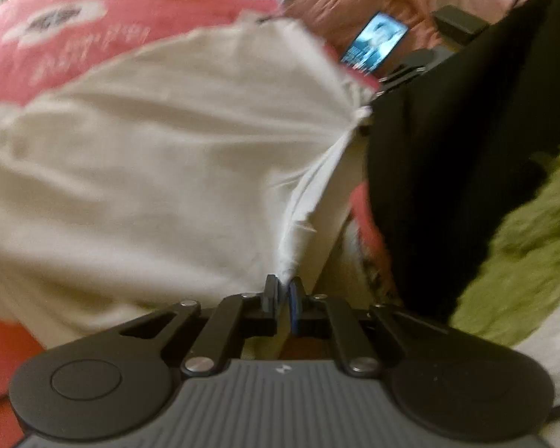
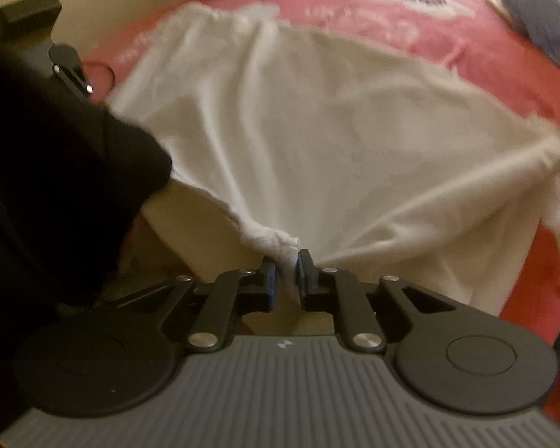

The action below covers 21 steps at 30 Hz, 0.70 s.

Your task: Fold clothes

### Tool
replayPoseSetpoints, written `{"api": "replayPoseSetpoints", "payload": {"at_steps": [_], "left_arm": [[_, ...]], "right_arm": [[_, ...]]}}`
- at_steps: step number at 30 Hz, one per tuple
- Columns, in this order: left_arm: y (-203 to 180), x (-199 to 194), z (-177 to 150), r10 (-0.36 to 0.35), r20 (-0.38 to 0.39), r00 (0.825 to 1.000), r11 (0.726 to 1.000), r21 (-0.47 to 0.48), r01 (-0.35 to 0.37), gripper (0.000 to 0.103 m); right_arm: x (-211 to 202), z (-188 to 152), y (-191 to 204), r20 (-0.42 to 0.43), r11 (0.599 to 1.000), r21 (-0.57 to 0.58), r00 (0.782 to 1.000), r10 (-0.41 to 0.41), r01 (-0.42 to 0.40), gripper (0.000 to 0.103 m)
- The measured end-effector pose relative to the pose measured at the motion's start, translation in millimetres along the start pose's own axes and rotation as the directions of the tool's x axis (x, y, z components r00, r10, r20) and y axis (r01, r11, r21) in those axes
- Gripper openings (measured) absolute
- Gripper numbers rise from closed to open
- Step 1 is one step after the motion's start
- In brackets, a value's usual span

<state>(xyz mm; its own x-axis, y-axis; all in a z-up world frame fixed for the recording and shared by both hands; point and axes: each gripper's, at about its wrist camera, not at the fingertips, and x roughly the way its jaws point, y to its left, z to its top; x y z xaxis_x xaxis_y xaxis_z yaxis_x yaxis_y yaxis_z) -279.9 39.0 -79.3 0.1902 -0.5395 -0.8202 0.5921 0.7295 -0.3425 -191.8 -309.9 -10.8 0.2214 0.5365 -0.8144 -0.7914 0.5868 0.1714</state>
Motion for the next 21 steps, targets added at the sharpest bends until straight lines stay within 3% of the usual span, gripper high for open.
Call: {"api": "replayPoseSetpoints", "payload": {"at_steps": [3, 5, 7, 12, 15, 19, 21], "left_arm": [[3.5, -4.3, -8.4, -0.018, -0.032, 0.999, 0.999, -0.034, 0.017, 0.015], [4.4, -12.7, -13.9, -0.016, -0.035, 0.999, 0.999, -0.044, 0.015, 0.016], [7.8, -23.3, -16.2, -0.010, -0.025, 1.000, 0.998, -0.062, 0.008, 0.016], [17.4, -42.7, -0.4, 0.011, 0.094, 0.996, 0.995, -0.101, -0.002, 0.019], [18.8, -28.6, 15.8, 0.000, 0.136, 0.991, 0.992, -0.123, 0.017, 0.020], [13.5, 14.8, 14.3, 0.026, 0.022, 0.999, 0.990, -0.137, -0.023, 0.018], [9.8, 23.9, 7.2, 0.039, 0.007, 0.999, 0.989, -0.146, -0.038, 0.016]], "right_arm": [[-10.9, 0.6, -4.0, 0.014, 0.999, 0.038, 1.000, -0.012, 0.012, 0.017], [-18.1, 1.0, -6.7, 0.023, 0.998, 0.063, 1.000, -0.021, 0.020, 0.027], [-25.4, 1.4, -9.4, 0.032, 0.996, 0.089, 0.999, -0.030, 0.027, 0.028], [-43.5, 2.3, -16.2, 0.053, 0.987, 0.153, 0.997, -0.053, 0.044, 0.028], [-18.6, -1.7, -9.7, 0.013, 0.991, 0.125, 0.999, -0.039, 0.038, 0.028], [15.6, -7.2, -0.8, -0.044, 0.996, 0.088, 0.999, -0.023, 0.026, 0.026], [32.6, -9.9, 3.6, -0.072, 0.997, 0.069, 0.997, -0.015, 0.020, 0.026]]}}
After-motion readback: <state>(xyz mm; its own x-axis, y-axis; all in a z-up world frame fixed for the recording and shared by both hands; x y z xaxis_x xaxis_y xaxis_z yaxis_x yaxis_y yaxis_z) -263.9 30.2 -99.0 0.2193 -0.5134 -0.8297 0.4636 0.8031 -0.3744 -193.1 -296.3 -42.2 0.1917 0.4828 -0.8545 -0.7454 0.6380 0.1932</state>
